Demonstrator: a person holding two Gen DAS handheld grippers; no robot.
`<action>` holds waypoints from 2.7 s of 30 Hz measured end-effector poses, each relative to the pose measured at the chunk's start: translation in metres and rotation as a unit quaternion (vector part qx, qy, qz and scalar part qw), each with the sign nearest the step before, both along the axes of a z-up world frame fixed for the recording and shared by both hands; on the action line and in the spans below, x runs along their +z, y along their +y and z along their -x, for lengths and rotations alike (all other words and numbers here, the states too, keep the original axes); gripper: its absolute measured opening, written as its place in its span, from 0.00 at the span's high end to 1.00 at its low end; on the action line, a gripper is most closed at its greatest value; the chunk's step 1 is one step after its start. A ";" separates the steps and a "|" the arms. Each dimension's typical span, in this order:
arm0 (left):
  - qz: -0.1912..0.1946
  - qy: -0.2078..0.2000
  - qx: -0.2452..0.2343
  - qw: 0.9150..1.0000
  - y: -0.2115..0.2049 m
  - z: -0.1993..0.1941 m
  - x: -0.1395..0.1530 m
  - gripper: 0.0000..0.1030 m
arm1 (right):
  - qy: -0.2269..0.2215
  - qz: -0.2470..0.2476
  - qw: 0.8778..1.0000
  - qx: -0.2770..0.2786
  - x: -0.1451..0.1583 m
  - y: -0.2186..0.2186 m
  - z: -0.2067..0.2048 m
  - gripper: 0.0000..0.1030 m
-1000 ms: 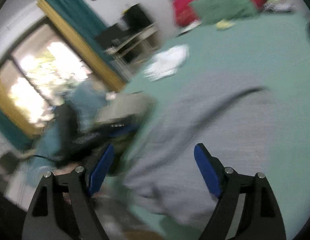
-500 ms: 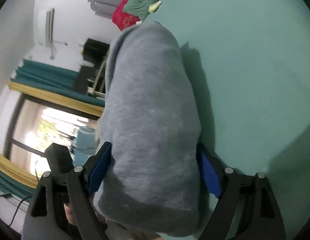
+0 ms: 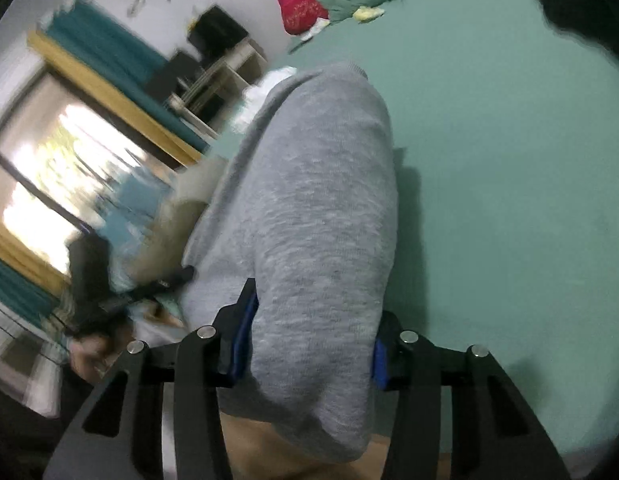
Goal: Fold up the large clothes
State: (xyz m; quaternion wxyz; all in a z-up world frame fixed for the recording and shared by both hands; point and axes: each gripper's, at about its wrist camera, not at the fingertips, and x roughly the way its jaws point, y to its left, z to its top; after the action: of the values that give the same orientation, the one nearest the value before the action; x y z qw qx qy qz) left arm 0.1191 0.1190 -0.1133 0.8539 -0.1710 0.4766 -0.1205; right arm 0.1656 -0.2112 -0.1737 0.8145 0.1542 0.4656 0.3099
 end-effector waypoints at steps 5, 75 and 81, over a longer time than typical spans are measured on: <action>-0.016 -0.033 0.009 0.999 -0.013 -0.022 0.014 0.43 | 0.009 0.054 0.999 0.006 -0.026 -0.013 0.008 0.50; 0.049 0.076 -0.046 0.995 -0.001 -0.076 -0.071 0.10 | 0.005 -0.027 0.997 -0.068 -0.031 -0.018 -0.040 0.07; 0.069 0.074 -0.060 0.993 -0.015 -0.075 -0.069 0.12 | 0.036 -0.078 0.994 -0.070 -0.047 -0.007 -0.041 0.07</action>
State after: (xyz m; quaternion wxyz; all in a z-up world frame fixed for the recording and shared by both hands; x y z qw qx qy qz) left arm 0.1945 0.1042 -0.1820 0.7938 -0.2091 0.5380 -0.1915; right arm 0.2063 -0.2182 -0.2204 0.8022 0.2602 0.4574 0.2820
